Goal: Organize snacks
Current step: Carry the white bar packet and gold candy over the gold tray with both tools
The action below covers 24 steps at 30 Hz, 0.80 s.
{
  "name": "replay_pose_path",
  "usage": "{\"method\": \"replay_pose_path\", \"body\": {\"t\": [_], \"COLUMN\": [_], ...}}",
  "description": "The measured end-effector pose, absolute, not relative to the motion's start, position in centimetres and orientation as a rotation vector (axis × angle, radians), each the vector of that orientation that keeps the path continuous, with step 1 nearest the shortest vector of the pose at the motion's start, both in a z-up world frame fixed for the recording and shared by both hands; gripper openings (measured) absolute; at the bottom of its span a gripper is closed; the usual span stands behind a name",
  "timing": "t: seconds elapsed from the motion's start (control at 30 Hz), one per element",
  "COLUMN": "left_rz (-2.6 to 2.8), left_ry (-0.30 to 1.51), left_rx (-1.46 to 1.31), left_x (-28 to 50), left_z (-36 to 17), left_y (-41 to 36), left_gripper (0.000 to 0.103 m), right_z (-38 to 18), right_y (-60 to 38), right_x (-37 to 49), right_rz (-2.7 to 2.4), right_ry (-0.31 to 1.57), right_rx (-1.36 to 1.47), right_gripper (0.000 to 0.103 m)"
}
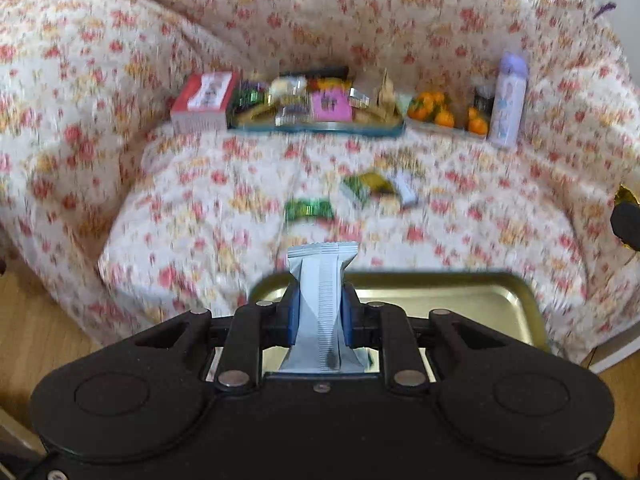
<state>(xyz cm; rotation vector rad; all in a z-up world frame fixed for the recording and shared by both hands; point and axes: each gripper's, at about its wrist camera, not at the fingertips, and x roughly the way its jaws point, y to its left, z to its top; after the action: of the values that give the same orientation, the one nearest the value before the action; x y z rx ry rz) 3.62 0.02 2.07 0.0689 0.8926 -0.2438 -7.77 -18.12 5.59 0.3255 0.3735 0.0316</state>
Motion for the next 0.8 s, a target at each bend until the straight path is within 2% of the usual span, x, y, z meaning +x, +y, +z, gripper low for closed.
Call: {"method": "replay_pose_path", "body": {"t": [0.3, 0.8], "left_rz": [-0.211, -0.188], "left_ry": [0.993, 1.083], "left_rx": [0.087, 0.085], "left_x": [2.8, 3.2], "left_z": [-1.2, -3.7], "left_y": [-0.1, 0.2], "left_gripper": [0.027, 0.028], "right_z": [1.5, -0.5], "right_y": [-17.2, -17.0], "right_x": [-7.5, -6.4], "right_rz": [-0.017, -0.045], "right_ry": [0.565, 0.687], "right_rx": [0.341, 0.341], "right_gripper": [0.022, 0.022]}}
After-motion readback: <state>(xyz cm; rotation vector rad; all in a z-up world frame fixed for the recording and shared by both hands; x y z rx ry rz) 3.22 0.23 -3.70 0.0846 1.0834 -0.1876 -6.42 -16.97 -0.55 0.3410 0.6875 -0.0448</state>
